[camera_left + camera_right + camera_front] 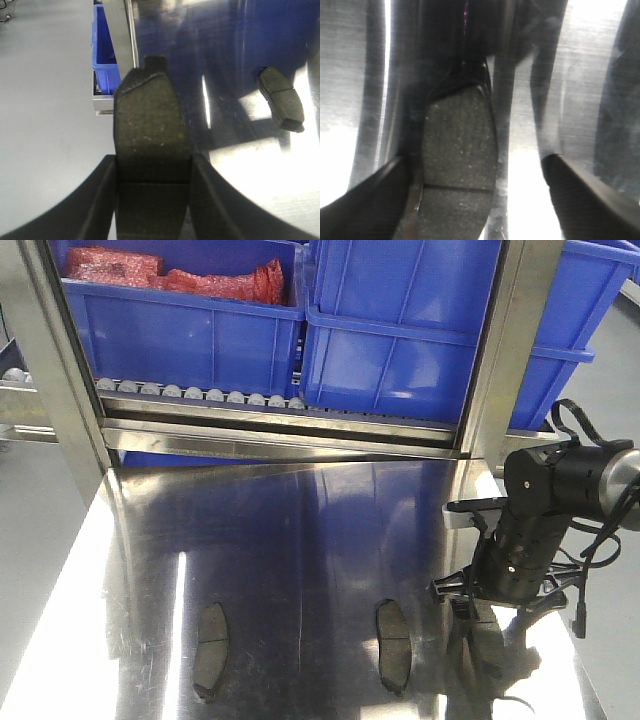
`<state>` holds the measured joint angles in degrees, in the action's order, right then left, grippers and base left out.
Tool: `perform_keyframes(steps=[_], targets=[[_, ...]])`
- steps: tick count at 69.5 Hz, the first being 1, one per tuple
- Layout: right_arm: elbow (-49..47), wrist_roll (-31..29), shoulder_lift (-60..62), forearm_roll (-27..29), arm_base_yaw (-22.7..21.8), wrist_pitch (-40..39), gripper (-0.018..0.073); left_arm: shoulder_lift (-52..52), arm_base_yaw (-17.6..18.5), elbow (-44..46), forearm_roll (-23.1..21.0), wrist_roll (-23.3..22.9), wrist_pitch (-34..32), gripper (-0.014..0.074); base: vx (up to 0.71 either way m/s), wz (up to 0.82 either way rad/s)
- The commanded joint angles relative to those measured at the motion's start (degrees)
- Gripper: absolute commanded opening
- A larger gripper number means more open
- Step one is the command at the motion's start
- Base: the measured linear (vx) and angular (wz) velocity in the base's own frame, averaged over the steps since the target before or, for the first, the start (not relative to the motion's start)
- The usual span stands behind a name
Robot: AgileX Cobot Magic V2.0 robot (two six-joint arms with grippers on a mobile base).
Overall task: Move and align brake pads A on conveyor
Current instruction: 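Close the right gripper on the brake pad and lift it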
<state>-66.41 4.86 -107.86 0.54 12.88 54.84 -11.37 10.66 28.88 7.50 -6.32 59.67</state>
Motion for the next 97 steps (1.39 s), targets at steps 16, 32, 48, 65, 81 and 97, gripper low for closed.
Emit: perform_keyframes(steps=[16, 32, 48, 65, 81, 97], targets=[[-1.46, -1.43, 2.35, 0.17, -0.22, 0.4, 0.0196, -0.78, 0.11, 1.71, 0.31, -0.12, -4.89, -0.0006, 0.0, 0.0], [-1.46, -2.04, 3.77, 0.82, -0.22, 0.16, 0.0046, -0.78, 0.11, 1.71, 0.31, -0.12, -4.89, -0.0006, 0.0, 0.0], [-1.46, -2.21, 9.76, -0.08, -0.22, -0.87, -0.0013, -0.78, 0.11, 1.71, 0.31, -0.12, -4.89, -0.0006, 0.0, 0.0], [-1.39, -2.21, 21.01, -0.2, -0.22, -0.74, -0.0012, -0.78, 0.11, 1.71, 0.31, -0.12, -4.89, -0.0006, 0.0, 0.0], [3.13, -2.21, 37.56, -0.54, -0.22, -1.96, -0.0012, -0.78, 0.11, 1.71, 0.31, -0.12, -4.89, -0.0006, 0.0, 0.0], [15.82, -2.17, 57.1, -0.54, -0.22, -7.65, -0.0012, -0.78, 0.11, 1.71, 0.31, -0.12, -4.89, -0.0006, 0.0, 0.0]])
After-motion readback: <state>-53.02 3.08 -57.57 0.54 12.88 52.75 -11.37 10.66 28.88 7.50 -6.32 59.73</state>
